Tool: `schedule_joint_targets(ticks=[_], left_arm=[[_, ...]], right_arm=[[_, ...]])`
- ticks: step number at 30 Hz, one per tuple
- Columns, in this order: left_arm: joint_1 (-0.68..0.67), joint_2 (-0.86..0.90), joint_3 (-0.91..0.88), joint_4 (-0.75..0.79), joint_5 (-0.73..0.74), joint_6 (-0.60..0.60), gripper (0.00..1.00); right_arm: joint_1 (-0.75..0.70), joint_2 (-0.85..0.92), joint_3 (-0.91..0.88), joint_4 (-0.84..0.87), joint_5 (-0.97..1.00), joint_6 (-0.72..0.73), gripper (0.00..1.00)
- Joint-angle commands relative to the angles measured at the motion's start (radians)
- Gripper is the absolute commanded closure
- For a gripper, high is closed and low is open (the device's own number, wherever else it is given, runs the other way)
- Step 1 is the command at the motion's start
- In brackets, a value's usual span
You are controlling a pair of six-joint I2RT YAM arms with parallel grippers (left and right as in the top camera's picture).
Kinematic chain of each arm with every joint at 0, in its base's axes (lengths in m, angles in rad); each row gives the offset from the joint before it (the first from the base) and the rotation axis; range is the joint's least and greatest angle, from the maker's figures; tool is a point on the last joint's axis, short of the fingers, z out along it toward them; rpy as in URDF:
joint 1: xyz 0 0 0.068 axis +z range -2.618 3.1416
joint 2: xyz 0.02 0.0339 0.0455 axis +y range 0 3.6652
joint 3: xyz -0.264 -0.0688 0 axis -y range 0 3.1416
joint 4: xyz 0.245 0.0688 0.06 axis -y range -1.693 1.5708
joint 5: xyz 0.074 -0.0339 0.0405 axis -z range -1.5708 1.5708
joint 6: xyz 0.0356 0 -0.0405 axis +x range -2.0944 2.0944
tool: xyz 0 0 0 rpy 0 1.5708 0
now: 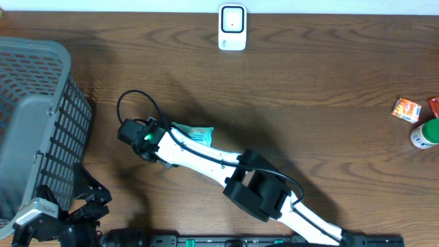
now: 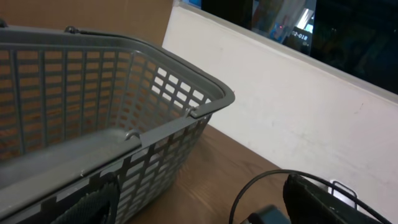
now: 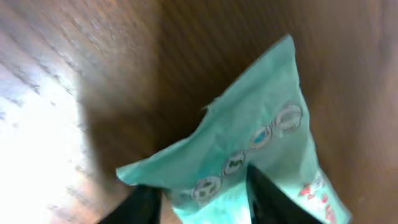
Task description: Scan the item barcode
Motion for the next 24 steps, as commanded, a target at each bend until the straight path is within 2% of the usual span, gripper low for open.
schedule_joint_targets(ticks=[1,2,8,11,17,19,24], left_arm=[[-0.005,-0.008,-0.002,0.005,0.005,-0.009,0.16],[-0.005,-0.008,-0.002,0.004,0.005,-0.009,0.15],[-0.005,-0.008,-0.002,0.005,0.005,-0.009,0.16],[-0.005,-0.008,-0.002,0.005,0.005,-0.009,0.15],[-0.005,-0.008,-0.002,0.005,0.005,-0.009,0.16],[-0.005,-0.008,-0.002,0.005,0.005,-0.009,0.16],[-0.005,-0.008,-0.002,0.005,0.005,-0.009,0.16]], right_arm=[[-0.017,0.109,-0.034,-0.018,-0.027,0.006,0.91],[-0.020,0.109,-0.034,-0.019,-0.019,0.005,0.99],[-0.045,0.063,0.006,-0.053,0.024,0.003,0.99],[-0.075,-0.003,0.047,-0.093,-0.065,-0.034,0.99],[-0.204,-0.173,0.070,-0.153,-0.688,-0.199,0.99],[-0.269,-0.195,0.070,-0.187,-0.929,-0.229,0.99],[-0.404,-0.196,0.046,-0.257,-1.347,-0.370,0.99]])
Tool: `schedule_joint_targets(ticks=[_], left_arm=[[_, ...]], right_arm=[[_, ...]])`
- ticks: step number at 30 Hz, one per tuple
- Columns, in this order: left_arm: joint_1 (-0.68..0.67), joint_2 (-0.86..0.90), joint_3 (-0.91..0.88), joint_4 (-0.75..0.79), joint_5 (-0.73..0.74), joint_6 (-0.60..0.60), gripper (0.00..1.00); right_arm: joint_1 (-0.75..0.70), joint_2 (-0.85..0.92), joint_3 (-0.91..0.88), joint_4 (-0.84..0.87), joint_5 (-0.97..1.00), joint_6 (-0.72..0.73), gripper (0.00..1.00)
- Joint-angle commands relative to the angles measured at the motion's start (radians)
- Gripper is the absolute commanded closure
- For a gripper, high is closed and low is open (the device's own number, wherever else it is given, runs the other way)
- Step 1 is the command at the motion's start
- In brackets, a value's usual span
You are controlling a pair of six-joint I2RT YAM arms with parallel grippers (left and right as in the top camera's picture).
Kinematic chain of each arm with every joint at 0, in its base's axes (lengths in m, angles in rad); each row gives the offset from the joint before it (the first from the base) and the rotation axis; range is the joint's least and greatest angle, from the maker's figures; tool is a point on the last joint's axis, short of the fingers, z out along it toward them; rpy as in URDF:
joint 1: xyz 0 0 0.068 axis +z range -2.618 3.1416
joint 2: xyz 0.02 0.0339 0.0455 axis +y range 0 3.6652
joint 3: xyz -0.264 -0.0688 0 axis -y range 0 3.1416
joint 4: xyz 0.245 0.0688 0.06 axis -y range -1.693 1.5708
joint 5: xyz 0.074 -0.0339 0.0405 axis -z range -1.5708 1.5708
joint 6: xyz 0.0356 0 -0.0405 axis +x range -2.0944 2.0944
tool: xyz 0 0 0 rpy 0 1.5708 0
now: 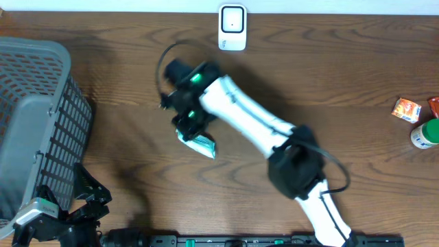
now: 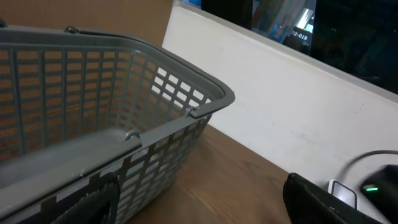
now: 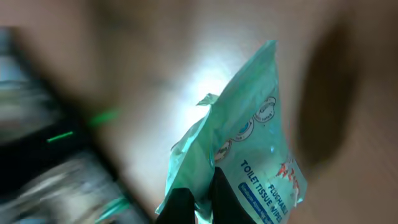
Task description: Scan the item barcode
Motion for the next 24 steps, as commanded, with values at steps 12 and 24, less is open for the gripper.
schedule_joint_targets(ticks=[12,24], left_arm=[[-0.005,-0.008,-0.002,0.004,0.005,-0.008,0.16],[-0.005,-0.008,-0.002,0.004,0.005,-0.008,0.16]], right_arm=[[-0.190,0.033,-0.340,0.182,-0.932,-0.282,0.99],[-0.219,0.035,-0.496,0.299,-0.727,-0.225,0.99]])
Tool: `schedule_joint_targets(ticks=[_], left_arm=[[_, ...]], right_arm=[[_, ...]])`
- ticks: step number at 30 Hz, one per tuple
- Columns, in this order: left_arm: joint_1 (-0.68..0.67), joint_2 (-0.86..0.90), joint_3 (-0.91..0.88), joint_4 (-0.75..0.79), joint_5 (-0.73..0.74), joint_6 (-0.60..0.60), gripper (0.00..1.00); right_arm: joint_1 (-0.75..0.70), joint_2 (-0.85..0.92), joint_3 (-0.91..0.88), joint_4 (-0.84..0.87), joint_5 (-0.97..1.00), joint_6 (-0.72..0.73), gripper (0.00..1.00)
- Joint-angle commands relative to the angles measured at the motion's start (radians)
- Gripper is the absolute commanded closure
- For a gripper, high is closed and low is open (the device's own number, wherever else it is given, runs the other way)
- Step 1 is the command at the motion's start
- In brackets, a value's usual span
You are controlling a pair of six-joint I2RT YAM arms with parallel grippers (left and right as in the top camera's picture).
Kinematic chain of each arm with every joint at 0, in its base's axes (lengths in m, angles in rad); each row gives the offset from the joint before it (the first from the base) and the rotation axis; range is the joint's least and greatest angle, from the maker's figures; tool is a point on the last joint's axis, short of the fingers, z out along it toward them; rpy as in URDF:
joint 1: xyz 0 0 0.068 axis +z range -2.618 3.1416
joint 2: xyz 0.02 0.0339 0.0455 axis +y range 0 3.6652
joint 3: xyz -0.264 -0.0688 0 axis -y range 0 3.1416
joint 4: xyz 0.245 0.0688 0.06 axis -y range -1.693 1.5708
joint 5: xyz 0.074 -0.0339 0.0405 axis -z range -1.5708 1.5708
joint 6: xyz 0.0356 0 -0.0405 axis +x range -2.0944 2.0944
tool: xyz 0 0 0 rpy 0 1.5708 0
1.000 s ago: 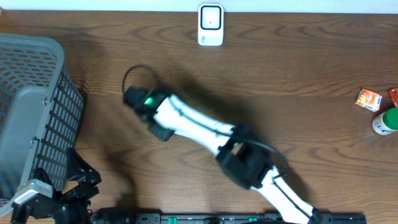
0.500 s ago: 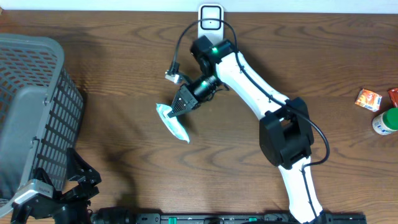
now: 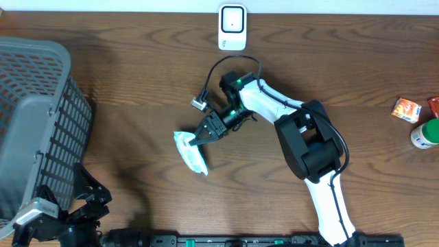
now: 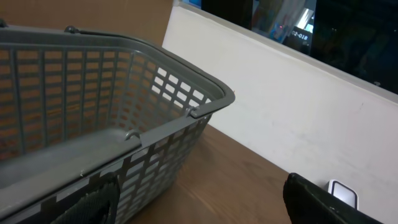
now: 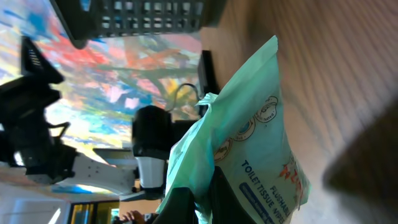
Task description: Scan the item barcode
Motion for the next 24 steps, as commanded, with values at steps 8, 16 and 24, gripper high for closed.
schedule_joint_targets(ticks=[8,16,24], left_arm=[[-0.005,-0.008,-0.002,0.005,0.005,-0.009,0.16],[-0.005,-0.008,-0.002,0.005,0.005,-0.009,0.16],[-0.005,-0.008,-0.002,0.005,0.005,-0.009,0.15]], right_arm=[[-0.076,-0.002,-0.006,0.006,0.677,0.232,0.88],[-0.153,-0.003,0.051,-0.033,0.812,0.240,0.45],[-0.129,-0.040,0.164,-0.192,0.572,0.158,0.99]])
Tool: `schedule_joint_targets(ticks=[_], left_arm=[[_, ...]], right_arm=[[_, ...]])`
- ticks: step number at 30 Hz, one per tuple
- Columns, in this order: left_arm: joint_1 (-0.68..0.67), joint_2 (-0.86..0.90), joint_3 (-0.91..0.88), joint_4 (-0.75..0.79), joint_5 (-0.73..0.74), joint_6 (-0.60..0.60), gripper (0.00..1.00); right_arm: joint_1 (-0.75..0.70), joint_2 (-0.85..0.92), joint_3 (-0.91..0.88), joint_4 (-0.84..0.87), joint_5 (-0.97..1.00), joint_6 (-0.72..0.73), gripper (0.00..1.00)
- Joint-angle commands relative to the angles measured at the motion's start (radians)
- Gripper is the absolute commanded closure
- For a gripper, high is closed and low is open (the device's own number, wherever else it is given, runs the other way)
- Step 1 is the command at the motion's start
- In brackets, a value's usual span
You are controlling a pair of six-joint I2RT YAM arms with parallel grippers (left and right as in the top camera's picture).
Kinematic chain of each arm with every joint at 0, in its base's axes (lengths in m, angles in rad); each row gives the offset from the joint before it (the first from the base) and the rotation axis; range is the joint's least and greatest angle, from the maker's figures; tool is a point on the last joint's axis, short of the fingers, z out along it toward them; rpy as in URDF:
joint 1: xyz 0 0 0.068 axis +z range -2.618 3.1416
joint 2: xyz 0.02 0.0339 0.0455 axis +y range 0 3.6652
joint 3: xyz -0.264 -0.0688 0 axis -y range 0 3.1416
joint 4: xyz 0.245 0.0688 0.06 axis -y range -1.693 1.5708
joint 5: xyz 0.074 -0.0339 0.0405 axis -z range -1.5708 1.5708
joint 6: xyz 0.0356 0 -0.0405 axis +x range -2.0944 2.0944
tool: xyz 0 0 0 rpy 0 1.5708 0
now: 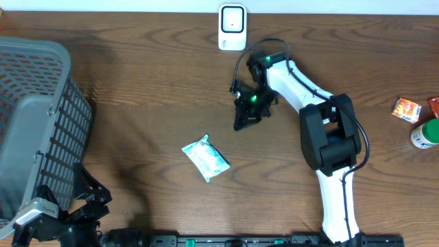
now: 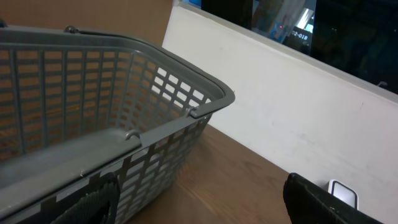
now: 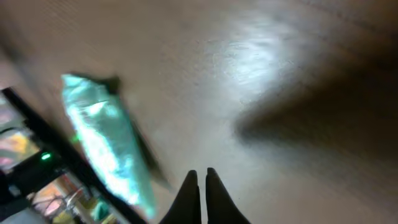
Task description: Scan the item barcode
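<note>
The teal pack of wipes (image 1: pixel 206 157) lies loose on the wooden table (image 1: pixel 137 82), below and left of my right gripper (image 1: pixel 238 125). In the right wrist view the pack (image 3: pixel 109 149) shows blurred at the left, apart from my right gripper (image 3: pixel 199 173), whose fingers are shut together on nothing. The white barcode scanner (image 1: pixel 232 27) stands at the table's far edge, a short way above the right arm. My left gripper (image 2: pixel 199 196) rests at the near left corner beside the basket, its fingers spread wide with nothing between them.
A grey plastic basket (image 1: pixel 34 123) fills the left side of the table. At the far right edge lie an orange packet (image 1: pixel 406 110), a red item (image 1: pixel 433 104) and a white bottle with a green cap (image 1: pixel 425 134). A white wall (image 2: pixel 292 118) backs the table.
My right gripper has let go of the teal pack, which now lies on the table a little right of where it hung. The gripper has moved up and right toward the scanner and is shut empty.
My right gripper first reached far left, at the teal pack on the table. It then held the pack up near the table's middle left, and later held it out at the centre. Now the pack lies loose on the table. The left arm has stayed still.
</note>
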Motion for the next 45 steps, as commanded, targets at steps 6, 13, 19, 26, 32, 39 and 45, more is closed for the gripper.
schedule_joint_targets(ticks=[6,13,19,26,32,39,45], left_arm=[[-0.005,-0.008,-0.002,0.004,0.005,-0.009,0.16],[-0.005,-0.008,-0.002,0.004,0.005,-0.009,0.16],[-0.005,-0.008,-0.002,0.005,0.005,-0.009,0.16],[-0.005,-0.008,-0.002,0.008,0.005,-0.009,0.16],[-0.005,-0.008,-0.002,0.023,0.005,-0.009,0.16],[-0.005,-0.008,-0.002,-0.084,0.006,-0.009,0.16],[-0.005,-0.008,-0.002,-0.160,0.006,-0.009,0.15]], right_arm=[[0.070,-0.035,0.020,-0.037,-0.562,-0.213,0.99],[0.127,-0.028,-0.033,0.055,-0.563,-0.202,0.99],[0.151,-0.022,-0.150,0.329,-0.533,0.032,0.99],[0.186,-0.022,-0.281,0.518,-0.283,0.213,0.99],[0.184,-0.023,-0.300,0.520,-0.069,0.253,0.99],[0.171,-0.037,-0.249,0.498,-0.095,0.231,0.99],[0.171,-0.095,-0.218,0.466,-0.096,0.229,0.99]])
